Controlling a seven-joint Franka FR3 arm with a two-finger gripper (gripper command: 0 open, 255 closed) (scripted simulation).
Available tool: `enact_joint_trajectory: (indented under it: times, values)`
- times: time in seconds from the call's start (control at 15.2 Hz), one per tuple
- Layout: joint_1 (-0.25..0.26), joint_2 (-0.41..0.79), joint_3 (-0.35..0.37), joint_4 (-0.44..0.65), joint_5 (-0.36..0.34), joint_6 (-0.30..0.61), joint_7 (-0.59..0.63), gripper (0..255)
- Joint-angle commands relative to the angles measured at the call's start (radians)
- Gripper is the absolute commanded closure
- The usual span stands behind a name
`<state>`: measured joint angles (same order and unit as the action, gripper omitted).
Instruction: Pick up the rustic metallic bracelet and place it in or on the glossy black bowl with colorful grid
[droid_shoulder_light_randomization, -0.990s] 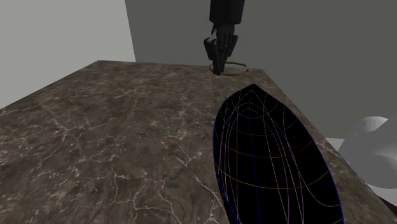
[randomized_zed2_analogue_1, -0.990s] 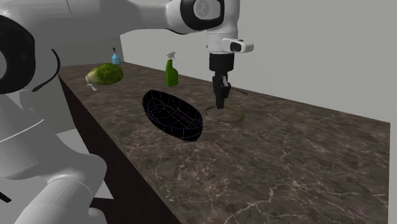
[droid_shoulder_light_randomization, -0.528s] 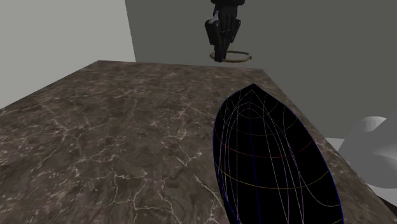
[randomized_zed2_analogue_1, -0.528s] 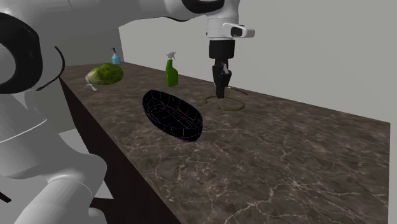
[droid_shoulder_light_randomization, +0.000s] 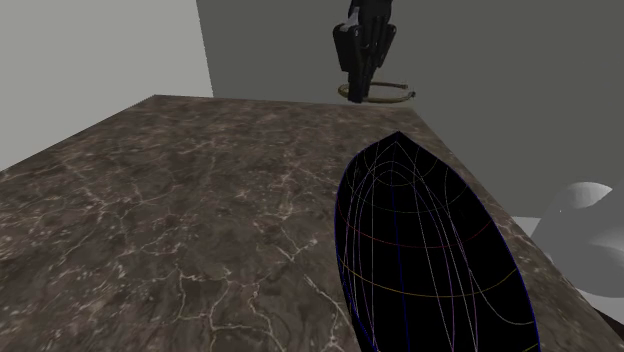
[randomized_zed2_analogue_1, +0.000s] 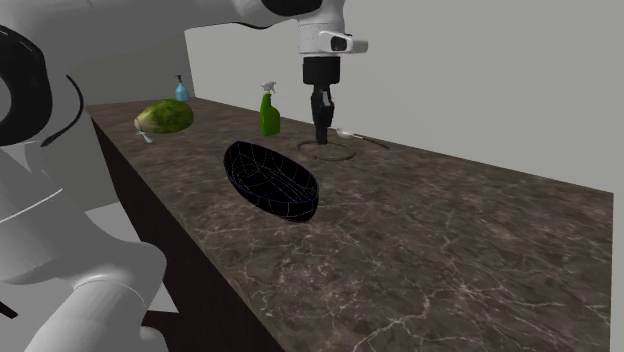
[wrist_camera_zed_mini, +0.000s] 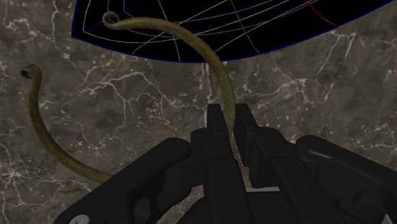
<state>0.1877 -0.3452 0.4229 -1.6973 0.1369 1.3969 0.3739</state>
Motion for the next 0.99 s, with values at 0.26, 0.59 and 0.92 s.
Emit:
enact_joint_trajectory:
  times: [0.26,0.59,0.92]
  values:
    - [0.046,-0.066,0.08,-0.024,0.055,-0.023,0.129,255]
    - [0.08,-0.095,0.158,-0.018,0.097,-0.038,0.243,255]
    - [0.096,-0.122,0.19,-0.068,0.121,-0.004,0.281,255]
